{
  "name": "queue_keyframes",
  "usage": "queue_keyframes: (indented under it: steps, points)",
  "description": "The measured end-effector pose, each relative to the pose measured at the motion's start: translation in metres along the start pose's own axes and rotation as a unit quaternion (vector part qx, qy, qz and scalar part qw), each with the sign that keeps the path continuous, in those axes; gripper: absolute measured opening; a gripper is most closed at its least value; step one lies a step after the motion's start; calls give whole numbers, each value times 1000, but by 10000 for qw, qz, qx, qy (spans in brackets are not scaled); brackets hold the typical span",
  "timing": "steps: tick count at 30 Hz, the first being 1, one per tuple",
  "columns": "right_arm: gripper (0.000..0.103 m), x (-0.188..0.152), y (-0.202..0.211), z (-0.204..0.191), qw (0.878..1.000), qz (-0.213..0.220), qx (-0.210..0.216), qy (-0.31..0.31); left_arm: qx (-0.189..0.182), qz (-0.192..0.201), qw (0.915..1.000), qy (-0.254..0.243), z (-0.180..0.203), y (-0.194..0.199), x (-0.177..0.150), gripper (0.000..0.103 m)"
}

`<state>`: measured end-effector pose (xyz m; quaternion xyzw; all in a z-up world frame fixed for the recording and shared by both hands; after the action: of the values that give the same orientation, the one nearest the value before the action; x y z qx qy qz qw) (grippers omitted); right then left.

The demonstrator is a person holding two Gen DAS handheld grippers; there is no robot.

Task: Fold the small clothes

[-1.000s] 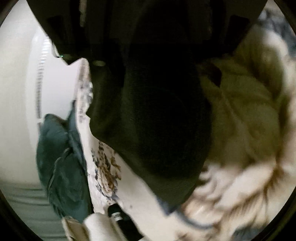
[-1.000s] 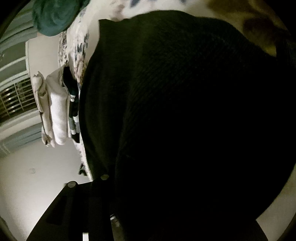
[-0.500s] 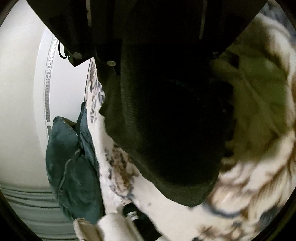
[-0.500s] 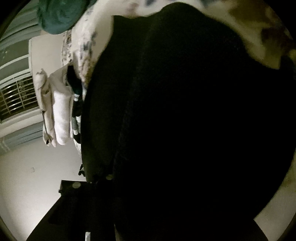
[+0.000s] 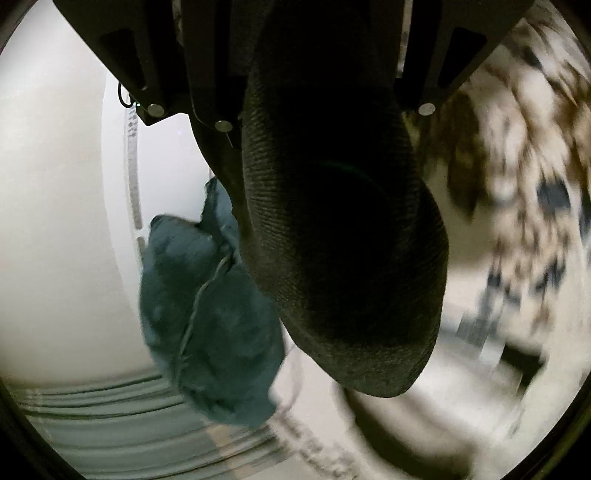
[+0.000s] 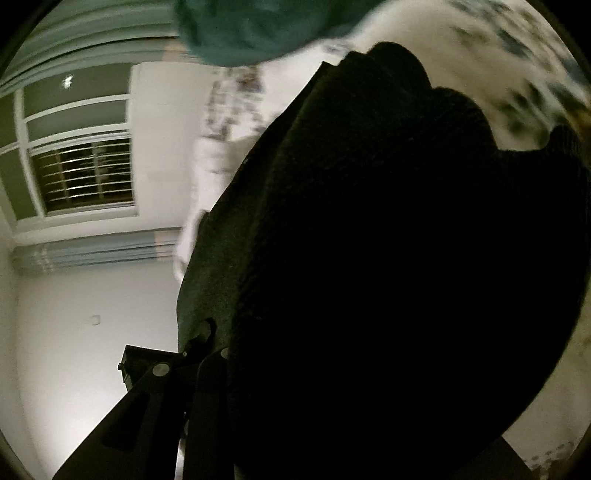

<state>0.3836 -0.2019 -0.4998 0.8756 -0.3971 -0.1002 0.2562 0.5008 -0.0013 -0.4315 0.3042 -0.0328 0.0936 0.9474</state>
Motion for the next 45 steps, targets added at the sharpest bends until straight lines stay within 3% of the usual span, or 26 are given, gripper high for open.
queue_keyframes:
  steps: [6, 10, 15, 20, 25, 28, 30, 32, 34, 35, 40, 41, 45]
  points:
    - [26, 55, -33, -107, 9985, 164, 338, 398, 7, 283, 9989, -367, 46, 35, 107, 23]
    - [26, 87, -71, -159, 9970, 254, 469, 563, 178, 282, 9972, -667, 47, 41, 188, 23]
    - [26, 124, -150, -198, 9965, 239, 465, 654, 512, 172, 9954, -790, 14, 35, 263, 23]
    - [26, 140, -234, -197, 9981, 89, 302, 536, 792, 1, 9960, -414, -42, 22, 312, 23]
    - [26, 132, -282, -183, 9982, -67, -34, 591, 988, -263, 9948, -16, -89, 12, 327, 25]
    - [28, 127, -293, -179, 9962, -227, -265, 804, 1116, -391, 9929, 149, -100, 14, 330, 35]
    - [37, 120, -296, -182, 9911, -417, -574, 1124, 1175, -397, 9920, 222, -103, 18, 330, 38]
    - [50, 113, -295, -183, 9838, -626, -919, 1402, 1258, -321, 9913, 236, -102, 25, 331, 58]
    - [56, 104, -288, -182, 9769, -816, -1157, 1602, 1231, -128, 9920, 238, -98, 36, 333, 75]
    - [58, 101, -281, -180, 9733, -914, -1281, 1673, 1163, -54, 9929, 262, -96, 41, 332, 78]
    - [60, 101, -257, -172, 9706, -986, -1491, 1610, 1492, 355, 9881, -95, -83, 60, 312, 82]
    - [65, 103, -252, -170, 9684, -959, -1633, 1623, 1601, 418, 9860, -214, -81, 60, 307, 82]
    - [66, 106, -241, -178, 9558, -788, -2234, 1740, 2036, 737, 9748, -530, -70, 66, 282, 82]
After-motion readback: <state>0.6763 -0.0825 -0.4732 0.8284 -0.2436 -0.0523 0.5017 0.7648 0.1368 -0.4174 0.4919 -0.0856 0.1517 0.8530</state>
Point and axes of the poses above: each gripper's, at about its wrist camera, not at the fingertips, and y roughly against the way its jaws point, z to its right, x to its top, the point moved 7 cm from there along -y, roughly the way its jaws point, and after that the axes turned 4 degrees about y, right-handed, at the moved point
